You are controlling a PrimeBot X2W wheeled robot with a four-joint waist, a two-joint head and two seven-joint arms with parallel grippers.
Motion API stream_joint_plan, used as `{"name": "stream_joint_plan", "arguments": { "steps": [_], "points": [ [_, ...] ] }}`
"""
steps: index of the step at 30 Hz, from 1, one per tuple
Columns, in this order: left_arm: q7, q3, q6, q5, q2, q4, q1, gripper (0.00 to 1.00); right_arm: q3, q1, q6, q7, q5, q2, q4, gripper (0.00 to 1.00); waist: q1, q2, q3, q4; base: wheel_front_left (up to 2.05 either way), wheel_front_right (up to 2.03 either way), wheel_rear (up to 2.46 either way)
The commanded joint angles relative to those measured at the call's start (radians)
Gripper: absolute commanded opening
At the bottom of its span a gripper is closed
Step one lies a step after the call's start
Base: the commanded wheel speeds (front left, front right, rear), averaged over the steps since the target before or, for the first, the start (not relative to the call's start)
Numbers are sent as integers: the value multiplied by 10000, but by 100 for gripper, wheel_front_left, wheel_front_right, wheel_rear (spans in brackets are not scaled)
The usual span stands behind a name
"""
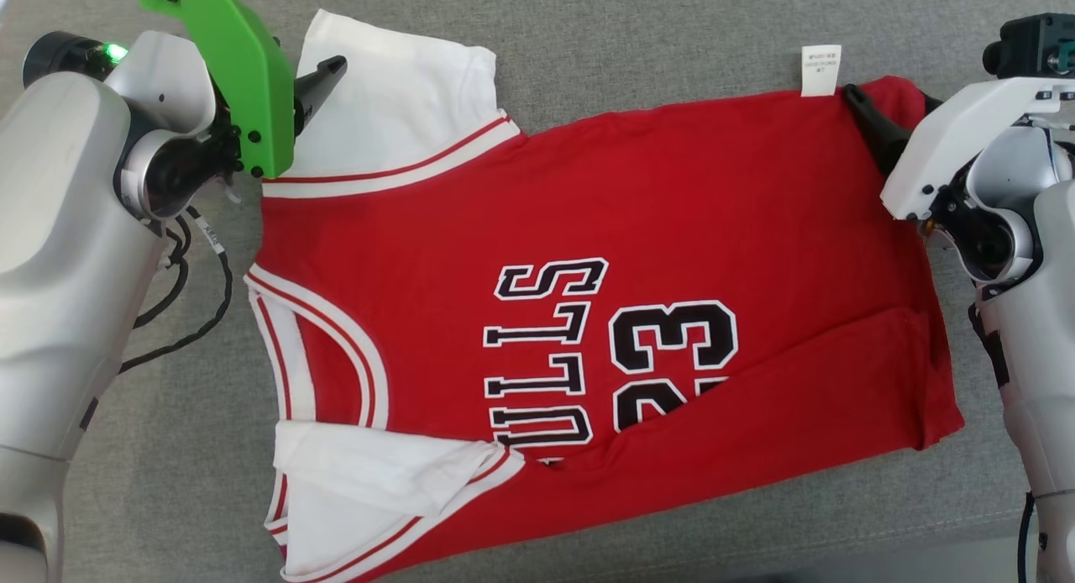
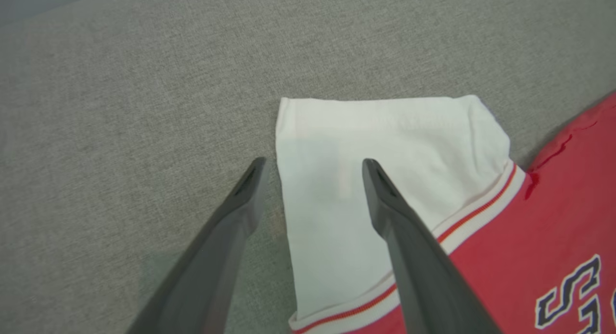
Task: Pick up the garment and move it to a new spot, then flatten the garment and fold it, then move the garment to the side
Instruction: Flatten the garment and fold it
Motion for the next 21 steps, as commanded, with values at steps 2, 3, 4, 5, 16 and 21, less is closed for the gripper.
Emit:
{"name": "stream_joint_plan", "arguments": {
  "steps": [2, 3, 4, 5, 16, 21],
  "points": [
    [-45, -236, -39, -297, 22, 231, -315, 100, 293, -60, 1, -93, 176, 14, 147, 100, -1, 0, 370, -299, 0, 0, 0],
    [-55, -330, -40, -334, 32, 294, -392, 100, 400, -95, 1, -134, 222, 1, 151, 100, -1, 0, 419, -339, 0, 0, 0],
    [-73, -455, -41, -421, 40, 356, -485, 100, 504, -128, 1, -185, 269, -5, 157, 100, -1, 0, 475, -388, 0, 0, 0],
    [-101, -509, -41, -492, 63, 435, -563, 100, 580, -156, 1, -228, 305, -11, 163, 100, -1, 0, 523, -430, 0, 0, 0],
    [-466, -1277, -36, -554, 226, 1903, -1331, 100, 1391, -335, -7, -632, 654, -69, 278, 82, -1, 0, 709, -744, 0, 0, 0],
    [-196, -1660, -36, -1013, 174, 1954, -1359, 0, 1632, -383, -4, -694, 809, -150, 345, 3, -1, 0, 655, -733, 0, 0, 0]
  ]
}}
